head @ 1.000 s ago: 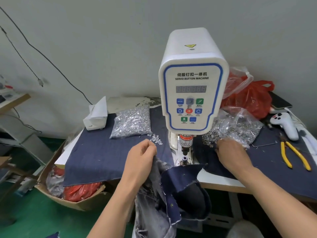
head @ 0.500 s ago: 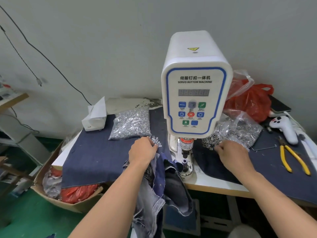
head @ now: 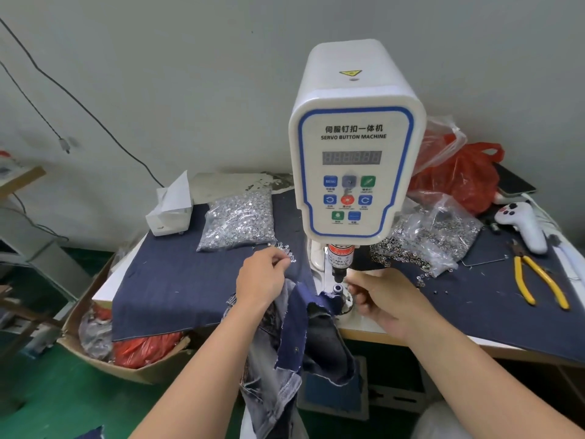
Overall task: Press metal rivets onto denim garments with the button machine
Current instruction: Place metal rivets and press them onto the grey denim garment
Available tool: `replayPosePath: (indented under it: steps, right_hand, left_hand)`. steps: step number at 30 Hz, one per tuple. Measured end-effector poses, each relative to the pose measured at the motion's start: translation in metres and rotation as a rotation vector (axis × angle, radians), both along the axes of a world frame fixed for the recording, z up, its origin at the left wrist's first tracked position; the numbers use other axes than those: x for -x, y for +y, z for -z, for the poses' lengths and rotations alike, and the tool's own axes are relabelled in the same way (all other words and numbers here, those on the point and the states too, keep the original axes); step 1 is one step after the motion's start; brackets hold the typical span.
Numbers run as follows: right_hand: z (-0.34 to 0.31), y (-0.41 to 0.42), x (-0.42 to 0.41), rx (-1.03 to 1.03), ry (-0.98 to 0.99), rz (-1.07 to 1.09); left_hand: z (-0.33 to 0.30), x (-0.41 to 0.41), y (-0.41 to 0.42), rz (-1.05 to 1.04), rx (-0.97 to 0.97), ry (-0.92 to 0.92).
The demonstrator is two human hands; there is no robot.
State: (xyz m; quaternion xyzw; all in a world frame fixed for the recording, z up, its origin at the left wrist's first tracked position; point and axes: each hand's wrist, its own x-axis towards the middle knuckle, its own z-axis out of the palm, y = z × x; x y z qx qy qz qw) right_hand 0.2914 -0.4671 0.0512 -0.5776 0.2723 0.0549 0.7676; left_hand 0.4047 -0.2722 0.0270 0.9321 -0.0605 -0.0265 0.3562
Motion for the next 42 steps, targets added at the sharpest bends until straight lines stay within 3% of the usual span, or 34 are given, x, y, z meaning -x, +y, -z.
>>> replayPosePath:
  steps: [3, 9, 23, 27, 32, 42]
  right_hand:
    - [0.0, 0.004, 0.001, -0.142, 0.018, 0.023]
    - [0.0, 0.008, 0.002, -0.22, 0.069, 0.019]
    - [0.0, 0.005, 0.008, -0.323, 0.048, 0.056]
    - [-0.002, -0.003, 0.011, -0.205, 0.026, 0.035]
    - [0.001, -0.024, 0.008, 0.018, -0.017, 0.179]
    - [0.02, -0.035, 0.014, 0.024, 0.034, 0.143]
  left_hand:
    - [-0.002, 0.016, 0.005, 0.1, 0.095, -0.021]
    - [-0.006, 0.046, 0.006, 0.197, 0.174, -0.069]
    - [-0.007, 0.069, -0.027, 0.195, 0.265, -0.054]
    - [-0.006, 0.071, -0.033, 0.173, 0.294, -0.056]
    - [-0.004, 0.072, -0.036, 0.183, 0.262, -0.068]
    - [-0.007, 0.073, -0.038, 0.211, 0.21, -0.087]
